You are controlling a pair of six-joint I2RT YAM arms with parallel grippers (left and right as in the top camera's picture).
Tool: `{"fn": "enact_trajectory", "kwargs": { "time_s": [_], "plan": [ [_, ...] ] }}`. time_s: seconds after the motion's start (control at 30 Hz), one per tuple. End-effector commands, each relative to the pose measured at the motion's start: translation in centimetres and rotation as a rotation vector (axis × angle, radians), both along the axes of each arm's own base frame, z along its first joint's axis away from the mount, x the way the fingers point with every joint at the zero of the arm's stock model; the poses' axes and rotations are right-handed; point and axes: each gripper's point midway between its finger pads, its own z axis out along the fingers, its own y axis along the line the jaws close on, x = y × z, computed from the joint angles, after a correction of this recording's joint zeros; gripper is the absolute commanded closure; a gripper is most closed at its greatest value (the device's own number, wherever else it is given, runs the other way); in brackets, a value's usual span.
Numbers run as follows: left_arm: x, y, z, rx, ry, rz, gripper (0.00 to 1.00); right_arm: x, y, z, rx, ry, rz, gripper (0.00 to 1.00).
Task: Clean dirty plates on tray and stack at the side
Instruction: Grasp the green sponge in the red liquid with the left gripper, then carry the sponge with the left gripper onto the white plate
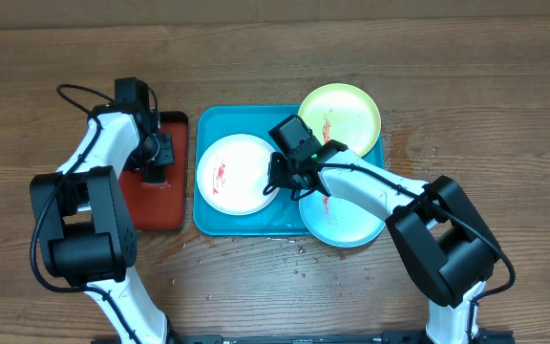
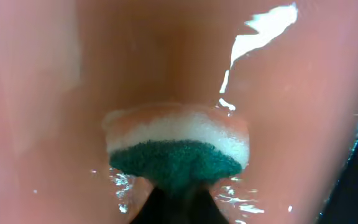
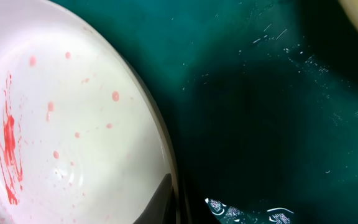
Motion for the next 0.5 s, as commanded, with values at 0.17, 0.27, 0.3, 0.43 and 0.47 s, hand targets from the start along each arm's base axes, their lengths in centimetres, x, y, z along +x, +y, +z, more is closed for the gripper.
{"fn": "enact_trajectory", "kwargs": {
  "time_s": [0.17,0.27,0.3,0.43,0.47],
  "plan": [
    [0.0,-0.9,1.5,-0.020,0.041,-0.018,0.96,0.5,0.4,0.0,-0.005,-0.019,-0.002,0.96],
    [1.7,-0.8,5.8,-0.020,0.010,-0.019,0.96,0.6,0.5,0.0,-0.001,-0.024,-0.002,0.96],
    [2.1,-1.0,7.0,-0.032,0.002,-0.023,0.96,0.7,0.5,0.0,0.000,-0.024,-0.002,0.96],
    [2.8,-2.9,10.8,-0.101,-0.020,-0.062,0.96,0.6,0.5,0.0,0.001,-0.024,-0.002,0.96],
    [2.9,-3.5,11.3,-0.113,-0.021,-0.073,0.96,0.6,0.5,0.0,0.002,-0.023,-0.001,0.96]
  ]
}}
